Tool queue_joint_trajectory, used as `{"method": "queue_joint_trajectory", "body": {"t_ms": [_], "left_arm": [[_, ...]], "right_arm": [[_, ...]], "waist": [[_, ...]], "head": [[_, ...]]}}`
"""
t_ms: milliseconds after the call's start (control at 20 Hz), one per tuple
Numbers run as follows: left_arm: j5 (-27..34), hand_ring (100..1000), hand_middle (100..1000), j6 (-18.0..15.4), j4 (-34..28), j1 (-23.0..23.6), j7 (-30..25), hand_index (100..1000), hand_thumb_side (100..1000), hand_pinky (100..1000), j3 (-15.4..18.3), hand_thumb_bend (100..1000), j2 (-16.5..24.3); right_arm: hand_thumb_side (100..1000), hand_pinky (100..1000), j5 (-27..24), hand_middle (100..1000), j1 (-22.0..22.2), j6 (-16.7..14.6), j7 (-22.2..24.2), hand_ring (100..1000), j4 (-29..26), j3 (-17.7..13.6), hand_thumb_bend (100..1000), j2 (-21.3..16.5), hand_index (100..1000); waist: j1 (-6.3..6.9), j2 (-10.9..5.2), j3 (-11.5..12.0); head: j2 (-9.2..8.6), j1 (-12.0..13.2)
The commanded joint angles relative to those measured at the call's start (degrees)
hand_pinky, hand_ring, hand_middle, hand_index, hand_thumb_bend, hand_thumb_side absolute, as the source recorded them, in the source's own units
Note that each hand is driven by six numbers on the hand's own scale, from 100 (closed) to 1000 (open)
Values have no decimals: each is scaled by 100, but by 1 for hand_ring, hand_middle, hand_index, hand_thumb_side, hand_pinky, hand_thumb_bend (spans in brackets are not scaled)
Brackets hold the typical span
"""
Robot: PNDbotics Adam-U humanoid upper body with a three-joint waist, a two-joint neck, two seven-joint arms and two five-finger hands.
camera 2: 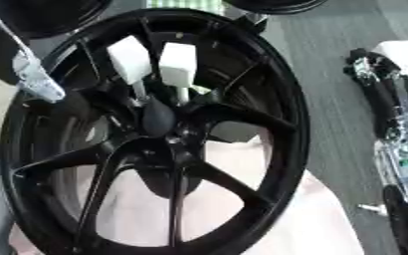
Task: Pull the pin out of the wheel hub.
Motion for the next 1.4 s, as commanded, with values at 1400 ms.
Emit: {"method": "queue_joint_trajectory", "body": {"t_ms": [1400], "left_arm": [[299, 712, 740, -1613, 1481, -32, -661, 821, 313, 785, 279, 874, -228]], "right_arm": [[677, 896, 24, 723, -94, -9, 40, 770, -127, 12, 141, -106, 763]], "waist": [[-76, -130, -38]], "head": [[-212, -6]]}}
